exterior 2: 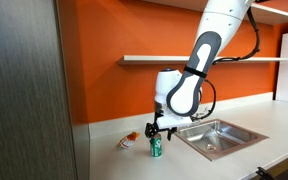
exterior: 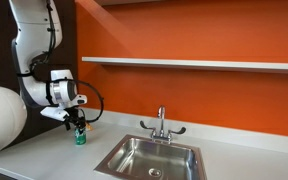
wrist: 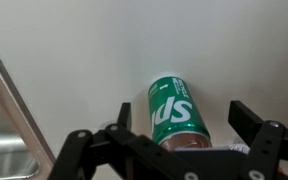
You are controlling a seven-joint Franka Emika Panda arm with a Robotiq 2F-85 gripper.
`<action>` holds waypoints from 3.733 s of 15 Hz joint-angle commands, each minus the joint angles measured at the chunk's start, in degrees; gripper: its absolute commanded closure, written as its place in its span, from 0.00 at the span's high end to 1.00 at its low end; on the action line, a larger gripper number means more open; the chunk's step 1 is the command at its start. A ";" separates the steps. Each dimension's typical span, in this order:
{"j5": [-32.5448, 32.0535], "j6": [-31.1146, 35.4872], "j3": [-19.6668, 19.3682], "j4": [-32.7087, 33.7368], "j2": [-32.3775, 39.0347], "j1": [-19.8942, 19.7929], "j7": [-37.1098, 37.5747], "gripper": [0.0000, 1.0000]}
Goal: Put the green can on the bottom shelf.
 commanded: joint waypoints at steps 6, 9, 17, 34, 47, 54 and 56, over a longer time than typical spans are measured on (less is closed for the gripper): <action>-4.31 1.91 -3.77 2.58 2.52 3.62 6.70 1.00; -6.79 2.19 -5.84 3.44 3.30 5.15 9.29 1.00; -8.71 3.01 -9.21 5.00 5.76 7.99 11.89 1.00; -8.18 4.69 -17.27 7.61 9.62 15.83 14.87 0.49; -3.78 -4.04 -16.50 4.57 1.30 15.06 11.86 0.38; -0.29 -16.05 -9.02 2.67 -10.30 8.40 8.74 0.38; 2.38 -19.74 -4.19 2.53 -13.33 4.34 6.37 0.38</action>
